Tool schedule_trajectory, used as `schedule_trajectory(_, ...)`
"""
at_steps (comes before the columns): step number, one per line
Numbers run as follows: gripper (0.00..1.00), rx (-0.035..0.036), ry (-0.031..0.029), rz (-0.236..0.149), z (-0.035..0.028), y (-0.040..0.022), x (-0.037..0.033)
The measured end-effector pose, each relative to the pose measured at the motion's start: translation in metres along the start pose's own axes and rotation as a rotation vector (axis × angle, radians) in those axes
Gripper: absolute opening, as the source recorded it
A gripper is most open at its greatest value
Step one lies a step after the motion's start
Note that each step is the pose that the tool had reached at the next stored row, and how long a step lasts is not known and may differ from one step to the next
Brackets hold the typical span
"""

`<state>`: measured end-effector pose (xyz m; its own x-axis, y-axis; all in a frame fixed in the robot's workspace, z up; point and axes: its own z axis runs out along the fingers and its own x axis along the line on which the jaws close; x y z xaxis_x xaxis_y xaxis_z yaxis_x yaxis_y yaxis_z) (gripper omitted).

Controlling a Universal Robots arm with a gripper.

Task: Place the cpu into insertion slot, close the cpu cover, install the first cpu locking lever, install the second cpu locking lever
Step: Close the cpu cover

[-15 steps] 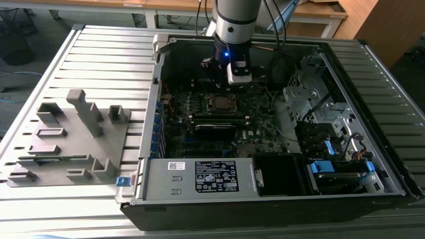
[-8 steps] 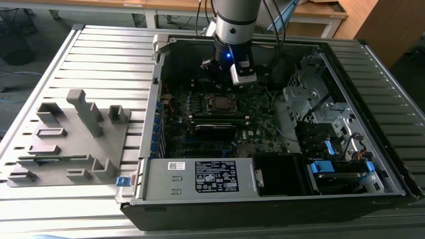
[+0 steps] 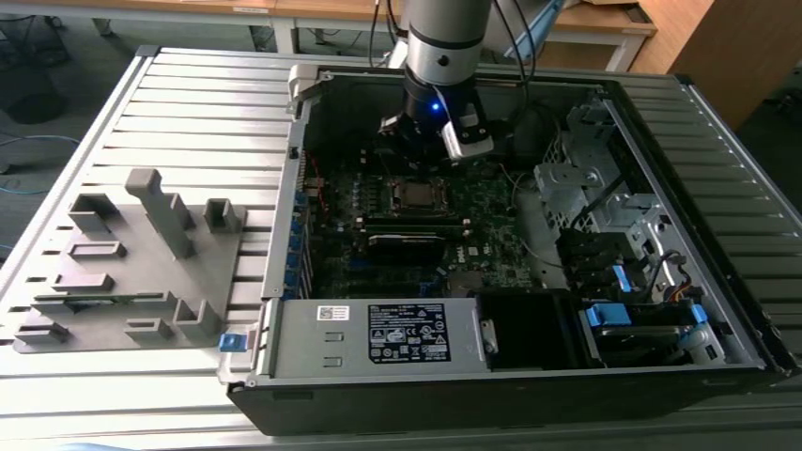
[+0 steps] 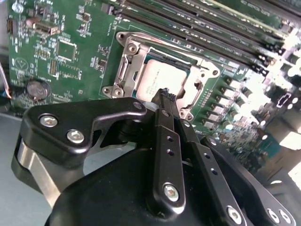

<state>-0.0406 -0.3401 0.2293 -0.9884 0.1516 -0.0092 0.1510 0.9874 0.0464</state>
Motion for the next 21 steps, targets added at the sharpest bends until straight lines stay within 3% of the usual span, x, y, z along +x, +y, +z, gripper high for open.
schedule_trajectory(4, 0.11, -0.0023, -0.0093, -0.043, 0.0005, 0.0000, -0.0001)
schedule_trajectory(8, 0.11, -0.0023, -0.0094, -0.047, 0.0005, 0.0000, 0.0000)
schedule_trajectory(13, 0.11, -0.0030, -0.0077, -0.086, 0.0014, -0.0001, 0.0000)
schedule_trajectory(21, 0.11, -0.0030, -0.0073, -0.090, 0.0034, -0.0004, 0.0013)
